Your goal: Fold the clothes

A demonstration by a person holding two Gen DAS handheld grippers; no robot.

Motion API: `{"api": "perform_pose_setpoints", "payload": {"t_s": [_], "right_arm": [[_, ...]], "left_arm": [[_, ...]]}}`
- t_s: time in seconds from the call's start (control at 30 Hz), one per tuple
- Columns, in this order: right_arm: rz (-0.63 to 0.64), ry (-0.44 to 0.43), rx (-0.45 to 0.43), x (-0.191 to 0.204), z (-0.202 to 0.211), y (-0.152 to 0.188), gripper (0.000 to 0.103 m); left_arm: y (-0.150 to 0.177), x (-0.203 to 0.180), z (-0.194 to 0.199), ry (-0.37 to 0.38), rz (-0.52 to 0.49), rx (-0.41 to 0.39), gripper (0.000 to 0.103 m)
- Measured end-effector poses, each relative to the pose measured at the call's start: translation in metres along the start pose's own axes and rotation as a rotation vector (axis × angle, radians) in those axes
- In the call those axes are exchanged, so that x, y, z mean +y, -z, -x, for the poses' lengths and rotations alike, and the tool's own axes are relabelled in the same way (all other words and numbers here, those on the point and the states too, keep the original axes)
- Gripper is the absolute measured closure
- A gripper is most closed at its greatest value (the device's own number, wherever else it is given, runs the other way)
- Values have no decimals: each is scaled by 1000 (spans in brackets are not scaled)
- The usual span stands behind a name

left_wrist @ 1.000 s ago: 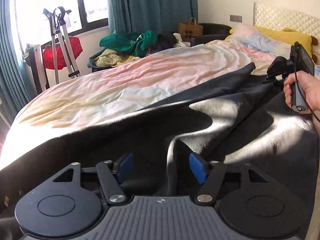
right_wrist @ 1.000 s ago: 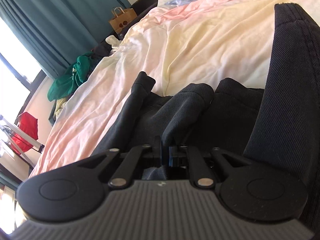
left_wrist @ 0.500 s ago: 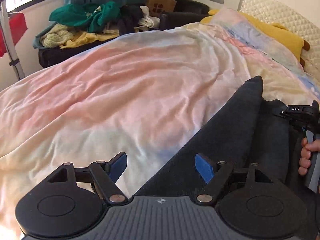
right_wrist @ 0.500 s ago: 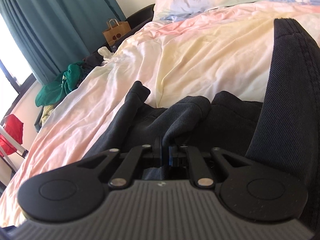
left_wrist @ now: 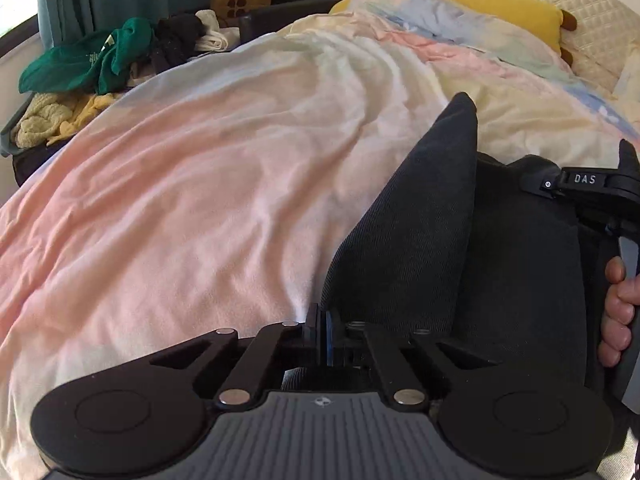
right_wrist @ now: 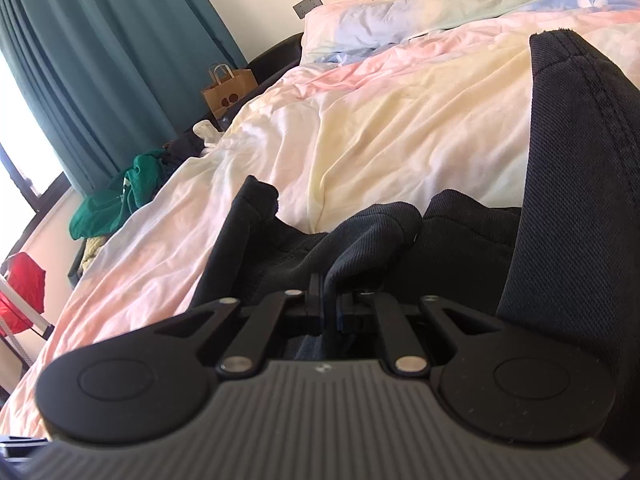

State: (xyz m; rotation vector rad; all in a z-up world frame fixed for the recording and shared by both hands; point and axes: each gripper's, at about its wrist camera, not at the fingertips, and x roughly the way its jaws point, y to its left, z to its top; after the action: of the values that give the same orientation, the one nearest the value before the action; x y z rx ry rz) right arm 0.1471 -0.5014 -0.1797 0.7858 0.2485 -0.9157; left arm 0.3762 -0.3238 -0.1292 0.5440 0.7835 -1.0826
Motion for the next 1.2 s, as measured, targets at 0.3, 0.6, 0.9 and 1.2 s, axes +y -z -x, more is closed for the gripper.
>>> {"api": "perform_pose_setpoints", "payload": {"t_s": [0.3, 0.6, 0.9, 1.2], "right_arm": [[7, -18, 1, 2, 4, -3, 95], [15, 14, 38, 1, -4, 2, 95], [-16, -3, 45, -3, -2, 1, 95], [11, 14, 28, -1, -6, 6, 95]], "left_arm": [[-16, -6, -15, -340, -54, 56, 99], [-22, -41, 17, -71, -181, -111, 35], [-34, -77, -42, -199, -179, -18, 100], [-55, -46, -71, -486, -213, 95, 79]]}}
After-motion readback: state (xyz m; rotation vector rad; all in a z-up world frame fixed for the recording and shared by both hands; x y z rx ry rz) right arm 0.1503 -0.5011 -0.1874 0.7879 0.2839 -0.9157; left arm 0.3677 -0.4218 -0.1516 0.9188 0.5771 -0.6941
